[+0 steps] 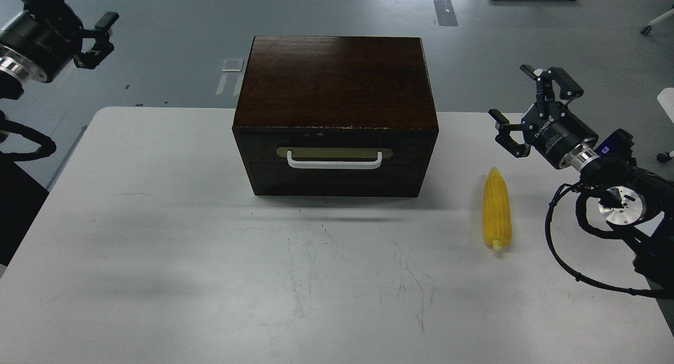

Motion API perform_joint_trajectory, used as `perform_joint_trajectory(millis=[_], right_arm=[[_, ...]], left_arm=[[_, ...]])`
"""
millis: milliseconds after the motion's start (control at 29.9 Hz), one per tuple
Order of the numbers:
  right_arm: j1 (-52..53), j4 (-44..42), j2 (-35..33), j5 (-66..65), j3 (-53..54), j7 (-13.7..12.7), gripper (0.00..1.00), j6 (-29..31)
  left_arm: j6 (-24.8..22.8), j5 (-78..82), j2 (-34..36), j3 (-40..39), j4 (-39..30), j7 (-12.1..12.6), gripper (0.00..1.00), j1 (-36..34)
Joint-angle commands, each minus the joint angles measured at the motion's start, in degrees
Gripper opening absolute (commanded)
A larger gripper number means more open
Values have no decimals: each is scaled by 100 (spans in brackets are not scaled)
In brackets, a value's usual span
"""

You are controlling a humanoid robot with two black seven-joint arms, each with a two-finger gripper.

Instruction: Put corn in drawer with both arms

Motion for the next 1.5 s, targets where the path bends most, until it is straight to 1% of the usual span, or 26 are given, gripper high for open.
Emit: perform_joint_trajectory(millis=[0,33,100,134,201,234,267,301,334,368,401,434,501,535,635,702,769,802,835,969,1036,1103,1303,1470], right_arm=[[-11,-3,-98,0,11,-1,100,1],[-11,-3,-133,0,11,-1,100,1],[-11,-3,-168,0,28,-1,100,1],[-19,-3,-194,0,63,-1,100,1],[-20,-12,-230,0,142,-1,100,1],[-28,-12,-247,0,151,-1,100,1],[-28,-12,-256,0,151,8,100,1],[-37,-12,-256,0,151,17,100,1],[-46,-12,-256,0,160,26,100,1],[-55,-12,-256,0,160,43,100,1],[-55,-12,-256,0,160,43,100,1],[-55,-12,-256,0,169,43,100,1],[-55,-38,-256,0,169,43,100,1],[-55,-73,-256,0,195,43,100,1],[-55,-82,-247,0,257,43,100,1],[-55,-82,-256,0,257,43,100,1],[-55,-91,-256,0,266,43,100,1],[-55,-91,-256,0,266,43,100,1],[-55,-100,-256,0,266,43,100,1],[-55,-100,-256,0,283,43,100,1],[-55,-100,-247,0,336,43,100,1],[-63,-100,-247,0,345,43,100,1],[-63,-126,-256,0,362,43,100,1],[-63,-135,-256,0,388,43,100,1]], left_arm=[[0,814,29,9,-272,-102,98,-488],[0,1295,46,0,-508,-259,98,-663],[0,1833,47,0,-729,-453,98,-822],[0,2410,38,-8,-1017,-486,98,-944],[0,3248,38,-44,-1536,-486,98,-1112],[0,3764,29,-44,-1973,-486,98,-1200],[0,3987,20,-44,-2160,-486,98,-1227],[0,4511,-6,-44,-2589,-486,98,-1262],[0,4786,-24,-44,-2828,-486,98,-1288],[0,5389,-67,-52,-3283,-486,98,-1332],[0,5691,-111,-52,-3487,-486,98,-1341],[0,6329,-251,-52,-3837,-486,98,-1350],[0,7000,-410,-44,-4068,-486,98,-1376],[0,7639,-585,-44,-4148,-486,98,-1463],[0,9029,-1120,44,-4053,-486,98,-1648],[0,9471,-1289,53,-3991,-486,98,-1658],[0,10147,-1482,393,-3955,-486,98,-1858],[0,10254,-1509,552,-3955,-486,98,-1938],[0,10412,-1544,954,-3955,-486,98,-2113],[0,10615,-1614,1871,-3859,-486,98,-2580],[0,10843,-1859,2459,-3553,-486,98,-2956],[0,11098,-2044,2784,-3333,-486,98,-3177],[0,11477,-2519,3383,-3041,-486,98,-3625],[0,11477,-2765,3577,-3225,-486,98,-3758]])
